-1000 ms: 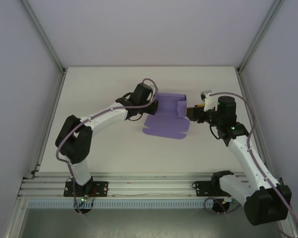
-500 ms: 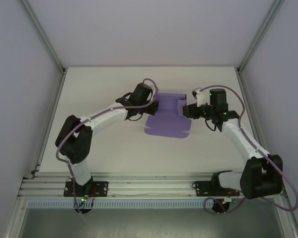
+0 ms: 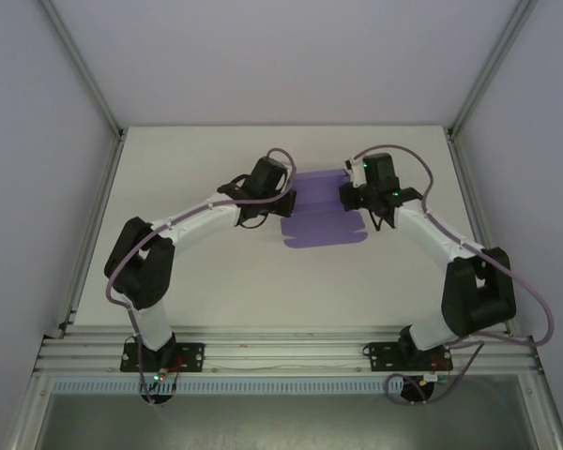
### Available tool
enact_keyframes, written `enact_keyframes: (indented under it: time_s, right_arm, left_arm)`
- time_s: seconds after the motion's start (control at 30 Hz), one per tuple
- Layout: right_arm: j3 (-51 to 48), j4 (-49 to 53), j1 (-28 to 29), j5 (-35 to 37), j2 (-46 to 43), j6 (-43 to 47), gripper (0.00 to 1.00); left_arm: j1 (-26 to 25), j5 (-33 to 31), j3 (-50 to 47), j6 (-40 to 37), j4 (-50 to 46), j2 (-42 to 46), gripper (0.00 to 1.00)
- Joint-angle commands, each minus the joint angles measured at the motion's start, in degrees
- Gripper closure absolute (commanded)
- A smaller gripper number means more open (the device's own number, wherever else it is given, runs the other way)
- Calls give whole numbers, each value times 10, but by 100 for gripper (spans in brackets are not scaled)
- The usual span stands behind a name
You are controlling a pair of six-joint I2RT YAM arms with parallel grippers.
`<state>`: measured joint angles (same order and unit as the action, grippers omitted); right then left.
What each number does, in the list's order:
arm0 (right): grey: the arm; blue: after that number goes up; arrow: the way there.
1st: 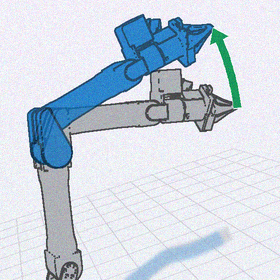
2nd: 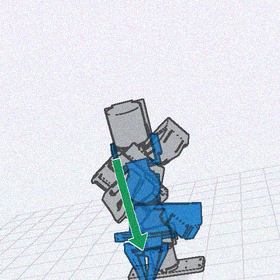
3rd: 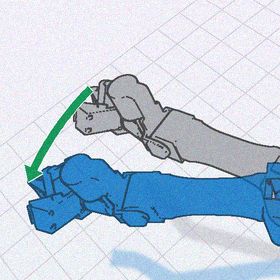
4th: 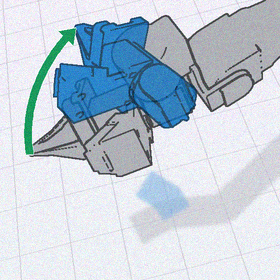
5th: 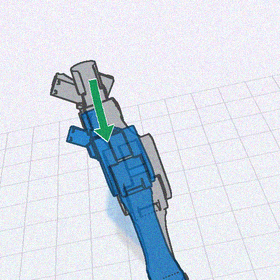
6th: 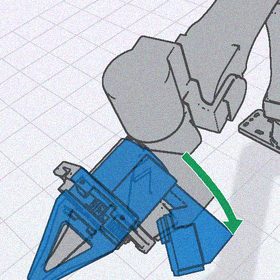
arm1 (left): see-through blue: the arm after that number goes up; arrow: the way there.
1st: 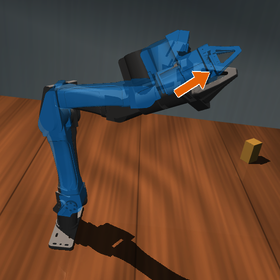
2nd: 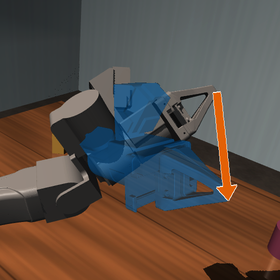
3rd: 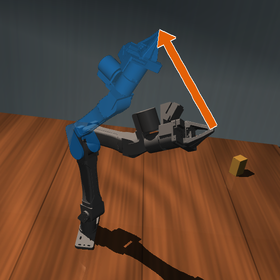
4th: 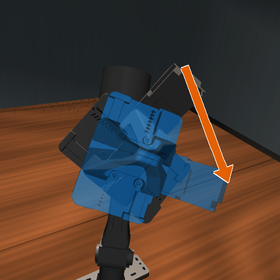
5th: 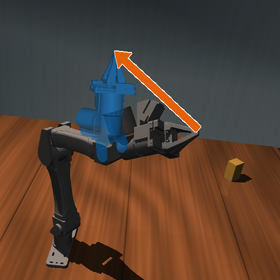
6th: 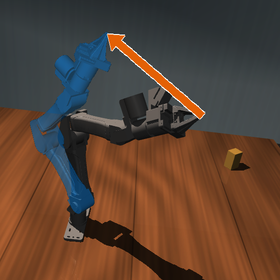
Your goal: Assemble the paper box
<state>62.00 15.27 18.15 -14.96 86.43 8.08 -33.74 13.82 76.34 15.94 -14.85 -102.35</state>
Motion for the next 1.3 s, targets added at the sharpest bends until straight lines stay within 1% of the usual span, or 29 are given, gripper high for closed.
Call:
enact_keyframes:
  time_s: [0.0, 0.03, 0.1, 0.23, 0.33, 0.37, 0.4, 0.47, 0.5, 0.57, 0.63, 0.67, 0.7, 0.77, 0.83, 0.87, 0.9, 0.93, 1.0, 1.03, 1.1, 1.17, 1.2, 1.23, 1.27]
  right_arm:
    - [34, 0, 44, 250, 41, -53, 93]
    - [44, 6, 55, 310, 54, -70, 96]
    - [72, 45, 64, 391, 85, -109, 100]
    - [128, 143, 66, 528, 140, -187, 100]
    - [165, 225, 66, 618, 177, -233, 100]
    - [169, 236, 66, 627, 183, -236, 100]
    - [167, 231, 66, 621, 183, -232, 100]
    - [139, 170, 66, 575, 165, -204, 100]
    - [117, 122, 66, 538, 149, -185, 100]
    - [70, 20, 66, 492, 118, -168, 100]
    - [47, -46, 68, 498, 103, -158, 100]
    - [48, -58, 68, 499, 102, -155, 100]
    - [51, -65, 68, 484, 101, -153, 100]
    - [45, -91, 67, 357, 91, -121, 100]
    - [25, -127, 67, 176, 73, -84, 100]
    - [16, -141, 67, 109, 65, -76, 100]
    - [8, -152, 67, 57, 58, -77, 100]
    - [1, -161, 68, 12, 53, -73, 97]
    - [-10, -177, 67, -17, 47, -80, 92]
    - [-11, -174, 68, -14, 44, -76, 87]
    - [-11, -162, 67, 20, 38, -74, 82]
    - [-9, -146, 68, 55, 32, -67, 74]
    - [-10, -137, 68, 68, 28, -66, 74]
    - [-11, -129, 68, 72, 22, -62, 70]
    - [-13, -119, 67, 71, 16, -57, 63]
  left_arm:
    - [-13, 27, 3, -14, 13, 24, 100]
    - [-13, 23, 5, -12, 12, 23, 100]
    - [-13, 18, 7, -9, 9, 22, 100]
    - [-13, 2, 6, -1, 6, 27, 100]
    - [-14, -6, 5, 3, 8, 30, 100]
    - [-13, -7, 4, 4, 8, 30, 100]
    - [-13, -8, 4, 3, 9, 30, 100]
    - [-13, -8, 7, 1, 5, 29, 100]
    - [-14, -7, 8, 1, 4, 28, 100]
    - [-13, -6, 10, 2, 2, 28, 100]
    - [-14, -2, 11, 5, 5, 28, 100]
    - [-14, 0, 9, 6, 7, 29, 100]
    - [-14, 3, 9, 7, 11, 29, 100]
    - [-14, 3, 11, 8, 8, 24, 100]
    - [-14, -1, 15, 8, 3, 20, 100]
    - [-14, -2, 15, 7, 2, 19, 100]
    - [-14, -2, 15, 8, 2, 18, 100]
    - [-14, -2, 15, 7, 4, 17, 100]
    - [-15, 2, 14, 7, 6, 18, 100]
    - [-14, 5, 15, 7, 6, 17, 100]
    - [-14, 4, 16, 5, 5, 18, 100]
    - [-14, 0, 14, 3, 4, 21, 100]
    - [-14, -2, 13, 2, 4, 22, 100]
    - [-14, -5, 11, 2, 5, 24, 100]
    - [-14, -7, 9, 2, 6, 25, 100]
